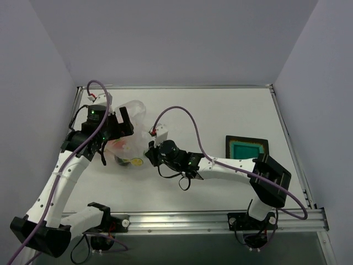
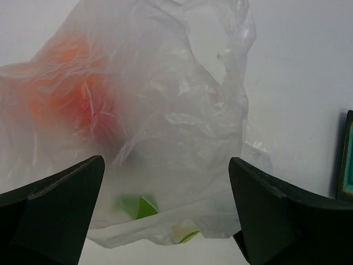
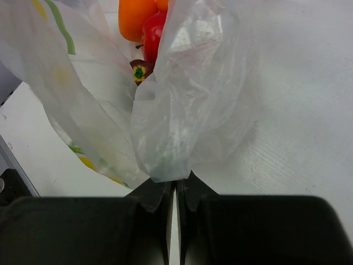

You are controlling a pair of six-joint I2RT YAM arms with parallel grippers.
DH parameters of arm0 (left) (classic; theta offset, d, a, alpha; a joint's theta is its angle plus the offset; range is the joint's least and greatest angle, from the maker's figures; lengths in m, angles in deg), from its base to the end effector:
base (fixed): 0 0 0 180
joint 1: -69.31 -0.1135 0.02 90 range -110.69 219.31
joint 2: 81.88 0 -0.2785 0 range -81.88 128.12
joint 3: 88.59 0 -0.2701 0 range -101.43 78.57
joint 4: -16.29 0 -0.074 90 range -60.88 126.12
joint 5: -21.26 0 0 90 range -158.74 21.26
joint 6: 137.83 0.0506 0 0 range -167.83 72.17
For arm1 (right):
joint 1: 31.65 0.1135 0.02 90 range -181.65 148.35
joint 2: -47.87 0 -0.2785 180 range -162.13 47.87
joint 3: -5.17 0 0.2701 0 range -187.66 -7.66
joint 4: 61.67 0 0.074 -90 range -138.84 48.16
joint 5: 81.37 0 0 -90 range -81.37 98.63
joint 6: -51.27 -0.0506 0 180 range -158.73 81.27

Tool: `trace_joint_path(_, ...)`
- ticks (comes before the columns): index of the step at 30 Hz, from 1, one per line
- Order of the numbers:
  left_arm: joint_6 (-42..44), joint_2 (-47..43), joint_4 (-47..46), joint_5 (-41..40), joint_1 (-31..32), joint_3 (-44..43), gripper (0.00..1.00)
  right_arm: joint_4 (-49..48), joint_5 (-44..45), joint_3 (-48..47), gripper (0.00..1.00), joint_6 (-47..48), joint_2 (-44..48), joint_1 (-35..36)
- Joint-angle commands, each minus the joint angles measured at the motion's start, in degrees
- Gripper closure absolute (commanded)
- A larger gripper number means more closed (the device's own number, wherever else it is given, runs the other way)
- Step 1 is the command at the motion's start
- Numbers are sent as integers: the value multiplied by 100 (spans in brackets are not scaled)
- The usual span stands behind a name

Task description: Take the fake fruits out of the plastic bag

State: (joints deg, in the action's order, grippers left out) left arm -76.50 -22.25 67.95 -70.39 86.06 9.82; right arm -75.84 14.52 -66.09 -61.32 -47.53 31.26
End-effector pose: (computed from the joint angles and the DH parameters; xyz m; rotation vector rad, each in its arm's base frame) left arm 0.2282 -0.0672 0.3931 -0.2378 2.1073 -0.4474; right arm 0.1937 0.3672 0.2588 -0.5629 1.7653 0.9850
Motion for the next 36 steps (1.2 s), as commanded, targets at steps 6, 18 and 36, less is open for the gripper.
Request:
trace_joint_path(6,-314,-117,-1357,314,74,687,92,-367,589,657,100,9,881,-279)
trace_joint_path(18,-1237,-1355,-3110,763,74,2523,98,469,-26,1710,100,-245,2447,-1335)
trace_joint_path(36,-2609,-4593,-771,50,74,4818,98,633,720,2233,85,-1205,2498,-385)
